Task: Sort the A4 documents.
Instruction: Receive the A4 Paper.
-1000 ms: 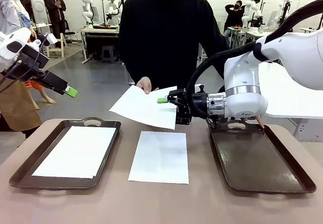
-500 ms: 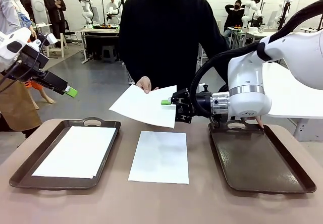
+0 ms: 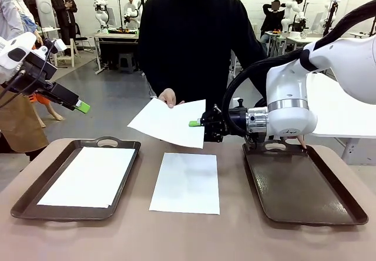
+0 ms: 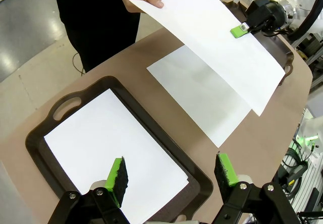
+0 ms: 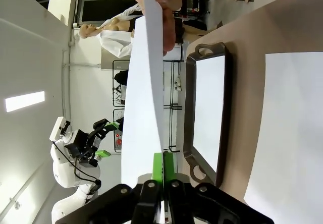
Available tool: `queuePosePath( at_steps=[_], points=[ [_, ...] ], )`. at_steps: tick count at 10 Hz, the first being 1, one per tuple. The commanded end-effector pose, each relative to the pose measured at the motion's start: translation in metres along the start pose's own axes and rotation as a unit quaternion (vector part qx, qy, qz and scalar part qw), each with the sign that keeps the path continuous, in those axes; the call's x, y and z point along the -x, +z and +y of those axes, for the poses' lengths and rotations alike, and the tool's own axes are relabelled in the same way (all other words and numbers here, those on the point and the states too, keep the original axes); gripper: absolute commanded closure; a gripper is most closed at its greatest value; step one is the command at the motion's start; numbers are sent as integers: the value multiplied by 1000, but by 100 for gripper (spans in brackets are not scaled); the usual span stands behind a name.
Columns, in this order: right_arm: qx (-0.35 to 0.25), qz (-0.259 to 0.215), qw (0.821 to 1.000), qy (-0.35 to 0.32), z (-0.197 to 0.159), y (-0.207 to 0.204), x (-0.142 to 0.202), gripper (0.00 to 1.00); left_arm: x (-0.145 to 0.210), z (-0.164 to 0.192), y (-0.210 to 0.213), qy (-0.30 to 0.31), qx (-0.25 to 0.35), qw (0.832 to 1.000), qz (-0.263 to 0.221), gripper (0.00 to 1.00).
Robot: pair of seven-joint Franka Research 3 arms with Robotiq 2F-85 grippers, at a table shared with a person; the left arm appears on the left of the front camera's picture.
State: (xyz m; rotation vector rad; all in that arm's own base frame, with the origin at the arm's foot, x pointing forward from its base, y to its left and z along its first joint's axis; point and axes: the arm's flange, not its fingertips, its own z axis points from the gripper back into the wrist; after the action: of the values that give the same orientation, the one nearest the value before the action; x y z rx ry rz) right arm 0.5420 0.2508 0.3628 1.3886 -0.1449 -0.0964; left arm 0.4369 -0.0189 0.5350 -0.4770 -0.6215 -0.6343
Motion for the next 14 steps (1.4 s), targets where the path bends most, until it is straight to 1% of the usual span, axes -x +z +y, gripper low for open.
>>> queuePosePath(
  at_steps=[1, 4, 5, 6, 14],
  points=[
    [6, 4, 1000, -6, 2, 1, 3, 100, 0, 0, 1, -3, 5, 1000, -2, 10],
    [6, 5, 1000, -1, 3, 1, 4, 100, 0, 0, 1, -3, 5, 1000, -2, 10],
    [7, 31, 999, 20, 7, 0, 7, 100, 0, 0, 1, -3, 5, 1000, -2, 10],
    [0, 0, 1000, 0, 1, 0, 0, 100, 0, 0, 1, -3, 5, 1000, -2, 10],
    [0, 0, 1000, 0, 1, 0, 0, 100, 0, 0, 1, -3, 5, 1000, -2, 10]
  ],
)
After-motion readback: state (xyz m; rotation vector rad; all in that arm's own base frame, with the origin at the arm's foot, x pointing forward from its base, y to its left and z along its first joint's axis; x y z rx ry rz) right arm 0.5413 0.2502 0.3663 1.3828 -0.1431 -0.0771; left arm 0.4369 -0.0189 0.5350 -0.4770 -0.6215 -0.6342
